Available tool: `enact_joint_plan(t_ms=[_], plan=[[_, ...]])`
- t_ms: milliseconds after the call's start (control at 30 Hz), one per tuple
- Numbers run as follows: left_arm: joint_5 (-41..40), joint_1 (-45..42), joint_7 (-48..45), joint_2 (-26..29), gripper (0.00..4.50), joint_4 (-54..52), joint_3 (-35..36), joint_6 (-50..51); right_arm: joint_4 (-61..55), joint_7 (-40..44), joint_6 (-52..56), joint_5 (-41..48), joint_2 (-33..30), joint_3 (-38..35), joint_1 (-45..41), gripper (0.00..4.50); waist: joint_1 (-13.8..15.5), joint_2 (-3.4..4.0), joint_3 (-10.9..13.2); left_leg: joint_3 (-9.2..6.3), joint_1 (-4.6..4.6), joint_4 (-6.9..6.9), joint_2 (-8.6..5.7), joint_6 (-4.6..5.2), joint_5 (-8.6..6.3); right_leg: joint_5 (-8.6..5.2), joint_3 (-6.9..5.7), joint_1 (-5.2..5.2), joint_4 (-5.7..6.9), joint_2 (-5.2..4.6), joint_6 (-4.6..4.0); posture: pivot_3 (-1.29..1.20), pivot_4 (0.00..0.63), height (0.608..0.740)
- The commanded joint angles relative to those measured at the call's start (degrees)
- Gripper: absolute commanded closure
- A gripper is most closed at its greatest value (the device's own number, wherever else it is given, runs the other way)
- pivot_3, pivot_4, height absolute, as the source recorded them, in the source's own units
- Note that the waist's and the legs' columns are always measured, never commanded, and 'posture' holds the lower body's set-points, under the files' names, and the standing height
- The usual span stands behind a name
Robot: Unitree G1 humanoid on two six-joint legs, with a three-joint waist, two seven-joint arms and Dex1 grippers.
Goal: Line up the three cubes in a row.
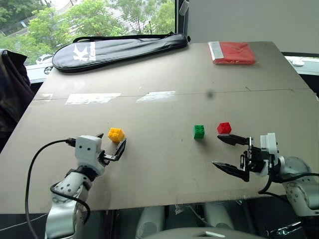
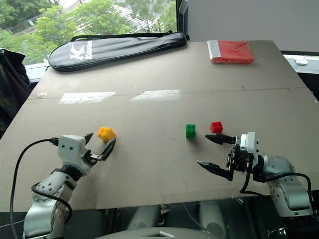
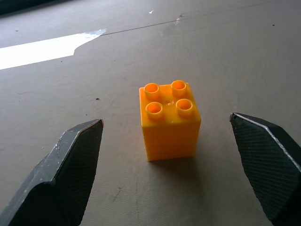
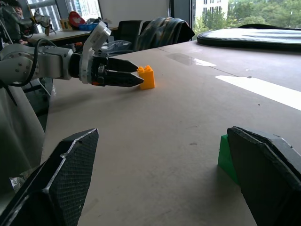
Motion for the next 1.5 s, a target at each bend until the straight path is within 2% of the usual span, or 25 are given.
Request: enact_joint_plan(t_ms=[33, 100, 133, 233, 333, 367, 500, 600, 733, 833, 1000, 1200, 1367, 1500], plan=[[1.3, -3.0, 1.3, 1.3, 0.08, 4.1, -1.0, -1.1, -2.8, -0.7, 0.1, 1.0, -0.2, -1.0, 0.1, 0.0, 0.0, 0.01, 0.0, 0.0, 0.0, 0.0, 0.0, 0.0, 0.0, 0.0, -0.01, 0.0, 0.01, 0.0, 0.0, 0.0, 0.15, 0.701], [2.1, -4.3, 1.5, 1.6, 0.08, 8.0, -1.7, -2.1, -3.7, -1.5, 0.2, 1.0, -0.1, -1.2, 0.7, 0.0, 0.0, 0.02, 0.0, 0.0, 0.0, 0.0, 0.0, 0.0, 0.0, 0.0, -0.04, 0.0, 0.05, 0.01, 0.0, 0.0, 0.15, 0.701], [2.3, -4.5, 1.4, 1.7, 0.29, 9.7, -1.8, -2.9, -4.2, -1.9, 0.2, 1.1, -0.2, -1.4, 1.1, 0.0, 0.0, 0.02, 0.0, -0.01, 0.01, 0.0, 0.0, 0.0, 0.0, 0.0, -0.03, 0.0, 0.04, 0.01, 0.0, 0.0, 0.15, 0.701], [2.2, -4.3, 0.7, 2.2, 1.38, 13.2, -1.9, -5.2, -5.3, -2.8, 0.3, 1.2, -0.4, -2.0, 2.2, 0.0, 0.0, 0.19, -0.1, -0.06, 0.02, -0.01, 0.01, 0.0, 0.0, 0.0, 0.03, 0.0, 0.03, -0.02, 0.0, 0.0, 0.15, 0.701], [1.9, -4.2, -0.1, 2.7, 2.94, 15.7, -2.4, -6.6, -6.2, -3.5, 0.3, 1.3, -0.7, -2.5, 3.4, 0.0, 0.0, 0.34, -0.2, -0.05, 0.07, -0.01, 0.01, 0.0, 0.0, 0.0, 0.09, 0.01, 0.06, -0.04, 0.01, 0.0, 0.15, 0.701], [1.7, -4.5, -0.6, 3.0, 3.25, 16.5, -2.6, -7.0, -6.4, -3.8, 0.2, 1.3, -0.7, -2.6, 3.6, 0.0, 0.0, 0.4, -0.2, -0.05, 0.1, -0.01, 0.01, 0.0, 0.0, 0.0, 0.09, 0.02, 0.09, -0.03, 0.01, 0.0, 0.15, 0.701], [0.5, -7.2, -3.2, 4.1, 3.24, 18.6, -3.5, -9.3, -7.2, -4.7, 0.1, 1.4, -0.7, -2.8, 4.4, 0.0, 0.0, 0.71, -0.4, 0.02, 0.16, -0.01, 0.02, 0.0, 0.0, 0.0, 0.07, 0.03, 0.17, -0.01, 0.0, 0.0, 0.15, 0.701], [-2.0, -11.1, -9.0, 5.0, 3.24, 19.7, -5.9, -10.2, -7.4, -5.1, 0.0, 1.4, -0.7, -3.0, 4.9, 0.0, 0.3, 0.72, -0.4, 0.06, 0.14, 0.0, 0.02, 0.0, 0.01, 0.0, -0.02, 0.03, 0.2, 0.05, -0.01, 0.0, 0.15, 0.701], [-3.3, -18.2, -23.6, 7.9, 3.24, 21.7, -14.8, -11.2, -6.8, -4.8, -0.4, 1.1, -0.9, -3.6, 5.8, 0.0, 0.4, 0.69, -0.4, 0.03, 0.02, 0.01, -0.01, -0.03, 0.04, 0.0, -0.12, 0.04, 0.14, 0.04, -0.02, 0.0, 0.15, 0.701], [-3.2, -23.1, -31.2, 8.8, 3.24, 24.6, -20.0, -12.6, -6.3, -4.6, -0.8, 0.8, -1.1, -4.2, 6.4, 0.0, -0.1, 0.53, -0.3, 0.14, -0.07, 0.0, -0.03, -0.02, 0.03, 0.01, -0.03, 0.03, -0.07, 0.03, -0.02, 0.0, 0.15, 0.701], [0.2, -35.3, -40.7, 8.4, 3.24, 36.6, -27.0, -16.8, -6.5, -5.4, -1.7, 0.3, -0.6, -4.5, 7.5, 0.0, -0.7, 0.38, -0.2, 0.11, -0.13, -0.1, -0.11, 0.0, 0.0, 0.23, -0.04, -0.03, -0.18, 0.07, -0.05, 0.0, 0.15, 0.701], [3.7, -47.9, -46.4, 5.5, 3.24, 52.3, -30.9, -22.6, -8.2, -7.2, -3.1, -0.7, 0.7, -4.6, 9.8, 0.0, -0.4, 0.25, -0.2, 0.15, -0.12, -0.08, -0.13, 0.0, 0.01, 0.02, -0.04, 0.0, -0.18, 0.11, 0.0, 0.0, 0.15, 0.701], [4.6, -51.5, -52.3, 4.9, 3.24, 58.0, -32.3, -25.2, -8.9, -8.4, -4.0, -1.0, 1.0, -5.4, 11.2, 0.0, -0.8, 0.23, -0.1, 0.1, -0.17, -0.09, -0.12, 0.0, 0.0, 0.14, -0.07, -0.03, -0.19, 0.12, 0.18, 0.0, 0.15, 0.701], [5.7, -53.4, -52.7, 4.1, 3.24, 62.0, -32.1, -27.9, -9.1, -8.8, -4.6, -1.1, 1.0, -5.6, 11.8, 0.0, -0.8, 0.22, -0.1, 0.11, -0.17, -0.09, -0.13, 0.0, 0.0, 0.14, -0.06, -0.02, -0.19, 0.11, 0.19, 0.0, 0.15, 0.701]])
